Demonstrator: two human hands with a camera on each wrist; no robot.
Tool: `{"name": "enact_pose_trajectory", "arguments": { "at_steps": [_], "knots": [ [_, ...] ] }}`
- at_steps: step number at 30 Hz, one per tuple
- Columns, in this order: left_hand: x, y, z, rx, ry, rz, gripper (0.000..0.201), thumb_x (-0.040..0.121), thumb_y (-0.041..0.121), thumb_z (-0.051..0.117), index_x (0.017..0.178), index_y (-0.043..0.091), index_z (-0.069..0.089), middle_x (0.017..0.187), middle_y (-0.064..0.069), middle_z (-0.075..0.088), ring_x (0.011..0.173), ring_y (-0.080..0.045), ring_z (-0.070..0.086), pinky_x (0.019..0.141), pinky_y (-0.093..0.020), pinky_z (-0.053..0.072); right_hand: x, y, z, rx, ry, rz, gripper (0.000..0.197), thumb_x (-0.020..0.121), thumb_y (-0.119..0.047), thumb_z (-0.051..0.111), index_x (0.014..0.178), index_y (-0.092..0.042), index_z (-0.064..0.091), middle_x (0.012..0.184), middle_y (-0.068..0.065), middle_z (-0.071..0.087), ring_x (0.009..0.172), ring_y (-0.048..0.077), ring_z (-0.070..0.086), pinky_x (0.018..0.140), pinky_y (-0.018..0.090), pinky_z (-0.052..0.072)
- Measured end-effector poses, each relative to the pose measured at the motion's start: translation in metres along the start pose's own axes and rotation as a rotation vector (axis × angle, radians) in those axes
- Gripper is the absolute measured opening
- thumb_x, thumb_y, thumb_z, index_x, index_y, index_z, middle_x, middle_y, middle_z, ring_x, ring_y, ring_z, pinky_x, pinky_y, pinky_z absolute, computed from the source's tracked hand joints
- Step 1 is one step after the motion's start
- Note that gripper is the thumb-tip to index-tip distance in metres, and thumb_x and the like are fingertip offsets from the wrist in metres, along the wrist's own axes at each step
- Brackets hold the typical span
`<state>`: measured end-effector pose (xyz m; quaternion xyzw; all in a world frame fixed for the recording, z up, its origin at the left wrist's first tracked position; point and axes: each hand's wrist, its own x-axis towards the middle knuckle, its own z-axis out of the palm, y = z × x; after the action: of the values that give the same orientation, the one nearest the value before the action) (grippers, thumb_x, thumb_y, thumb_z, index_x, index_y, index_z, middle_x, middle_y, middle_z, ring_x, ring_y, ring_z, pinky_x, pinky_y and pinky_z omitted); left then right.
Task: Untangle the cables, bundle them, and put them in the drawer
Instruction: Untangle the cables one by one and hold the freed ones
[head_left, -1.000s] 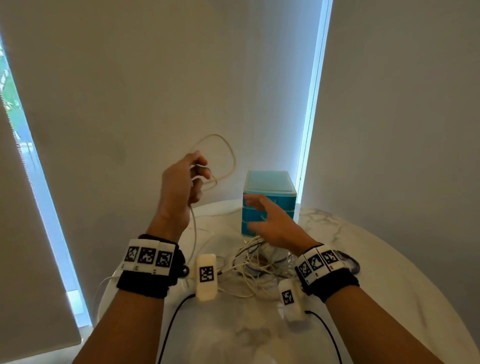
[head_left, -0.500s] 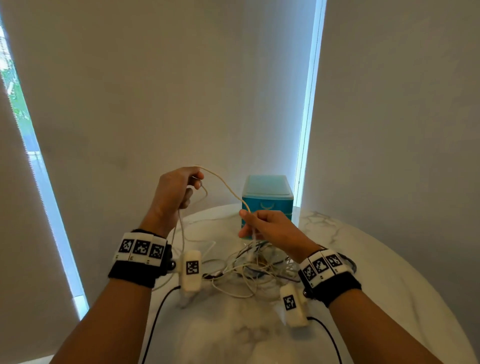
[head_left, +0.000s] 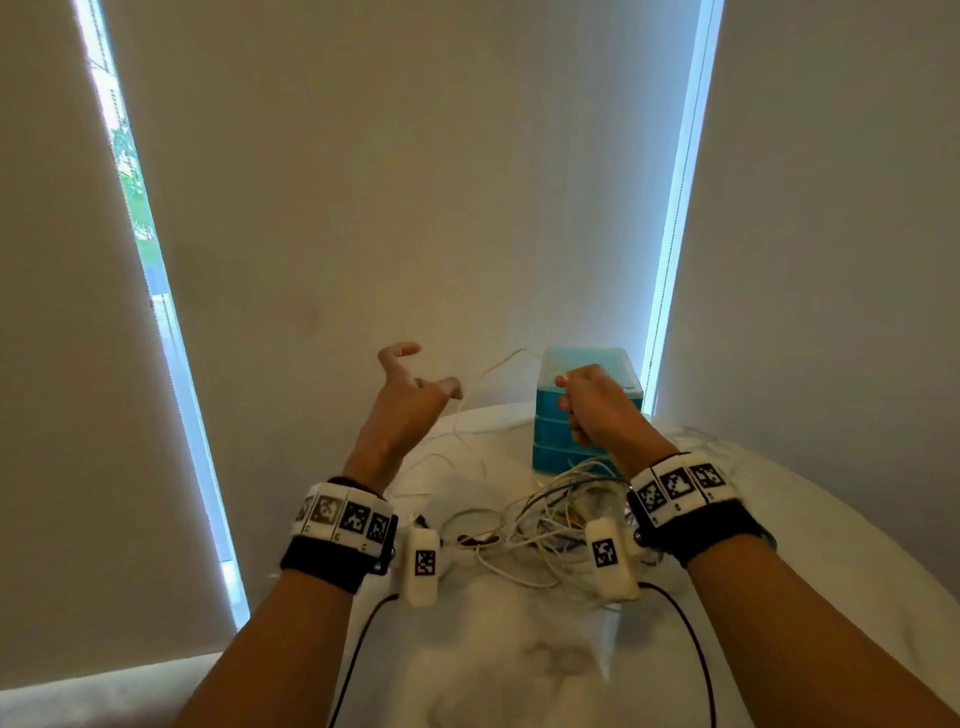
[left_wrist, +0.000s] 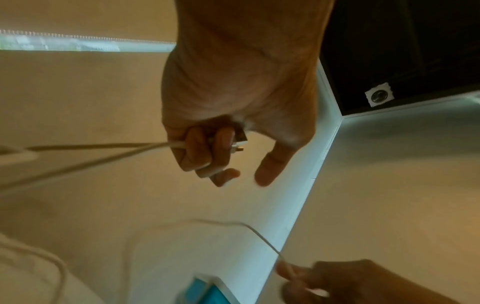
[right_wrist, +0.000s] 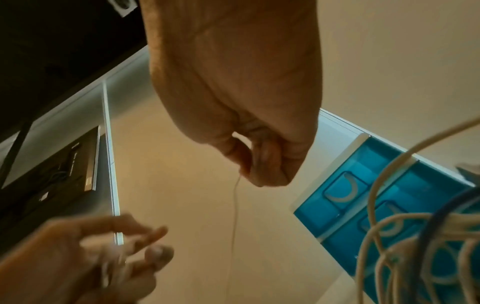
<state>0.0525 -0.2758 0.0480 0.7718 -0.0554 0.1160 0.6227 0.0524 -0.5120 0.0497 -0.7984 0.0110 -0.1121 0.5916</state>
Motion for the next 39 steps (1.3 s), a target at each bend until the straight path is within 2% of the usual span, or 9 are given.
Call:
{"name": "enact_pose_trajectory", "arguments": {
  "at_steps": [3,7,11,16,22,25,30,34,39],
  "knots": [
    [-0.011,0.007,0.03,-0.393,-0.134,-0.076,0.038,0.103,0.028,0.053,0.14,0.018,0.049,0.092,-0.006,0.062,0.053,-0.01,0.042,0.052,-0.025,0.029,-0.014,0.008,0.001,-0.188,-0.015,-0.132,0.024,0.112,-0.018,0.051,0.123,-0.022,0.072,0.102,-0.003,0.064,0.084,0.016,0.064,0.062,0.022,0.053],
    [-0.021,0.011,0.056,-0.666,-0.306,-0.121,0.052,0.094,0.043,0.056,0.14,0.019,0.059,0.092,-0.009,0.059,0.057,-0.015,0.041,0.053,-0.027,0.029,-0.037,0.018,-0.005,-0.126,0.087,-0.289,0.025,0.103,-0.025,0.071,0.127,-0.024,0.072,0.115,-0.008,0.07,0.101,0.009,0.072,0.074,0.012,0.058],
    [-0.029,0.011,0.075,-0.592,-0.307,-0.022,0.055,0.096,0.051,0.053,0.139,0.019,0.065,0.097,-0.007,0.06,0.064,-0.012,0.05,0.059,-0.027,0.041,-0.052,0.032,-0.008,-0.17,0.259,-0.411,0.024,0.091,-0.036,0.083,0.11,-0.024,0.074,0.104,-0.016,0.073,0.099,-0.001,0.069,0.089,0.016,0.056],
    [-0.029,0.011,0.078,-0.598,-0.354,0.042,0.044,0.107,0.035,0.047,0.14,0.013,0.065,0.105,-0.012,0.063,0.072,-0.016,0.052,0.07,-0.03,0.043,-0.061,0.053,-0.015,-0.13,0.333,-0.445,0.024,0.098,-0.03,0.076,0.122,-0.024,0.076,0.131,-0.005,0.071,0.116,0.008,0.069,0.099,0.026,0.061],
    [-0.023,0.008,0.082,-0.285,-0.333,0.189,0.037,0.113,0.047,0.042,0.134,0.026,0.065,0.109,-0.004,0.064,0.083,-0.012,0.049,0.075,-0.025,0.041,-0.064,0.057,-0.02,0.383,0.162,-0.318,0.025,0.093,-0.022,0.082,0.118,-0.023,0.078,0.116,-0.002,0.079,0.113,0.014,0.075,0.1,0.039,0.062],
    [-0.026,0.003,0.089,-0.134,-0.324,0.188,0.067,0.107,0.069,0.015,0.133,0.032,0.065,0.118,-0.003,0.068,0.088,-0.007,0.055,0.081,-0.025,0.042,-0.065,0.065,-0.028,0.243,0.094,-0.294,0.021,0.088,-0.027,0.087,0.107,-0.023,0.081,0.11,-0.008,0.081,0.11,0.011,0.076,0.101,0.043,0.062],
    [-0.03,0.01,0.106,-0.193,-0.444,0.068,0.1,0.093,0.076,-0.005,0.125,0.016,0.067,0.091,-0.004,0.078,0.069,-0.003,0.067,0.059,-0.016,0.049,-0.073,0.074,-0.033,0.011,-0.008,-0.352,0.019,0.084,-0.028,0.09,0.102,-0.026,0.085,0.1,-0.012,0.082,0.1,0.005,0.076,0.098,0.034,0.062],
    [-0.044,0.007,0.112,-0.286,-0.57,-0.035,0.102,0.098,0.071,-0.01,0.143,0.009,0.056,0.127,-0.019,0.073,0.114,-0.023,0.074,0.074,-0.017,0.06,-0.076,0.066,-0.027,0.038,-0.003,-0.471,0.019,0.087,-0.025,0.086,0.106,-0.028,0.085,0.105,-0.017,0.08,0.105,0.004,0.074,0.095,0.019,0.058],
    [-0.044,0.002,0.107,-0.35,-0.634,-0.057,0.113,0.078,0.092,0.001,0.153,0.024,0.049,0.143,-0.01,0.068,0.128,-0.017,0.069,0.105,-0.029,0.053,-0.074,0.071,-0.016,-0.023,0.222,-0.471,0.025,0.082,-0.042,0.088,0.101,-0.042,0.073,0.103,-0.022,0.074,0.102,0.0,0.067,0.084,0.01,0.054]
  ]
}}
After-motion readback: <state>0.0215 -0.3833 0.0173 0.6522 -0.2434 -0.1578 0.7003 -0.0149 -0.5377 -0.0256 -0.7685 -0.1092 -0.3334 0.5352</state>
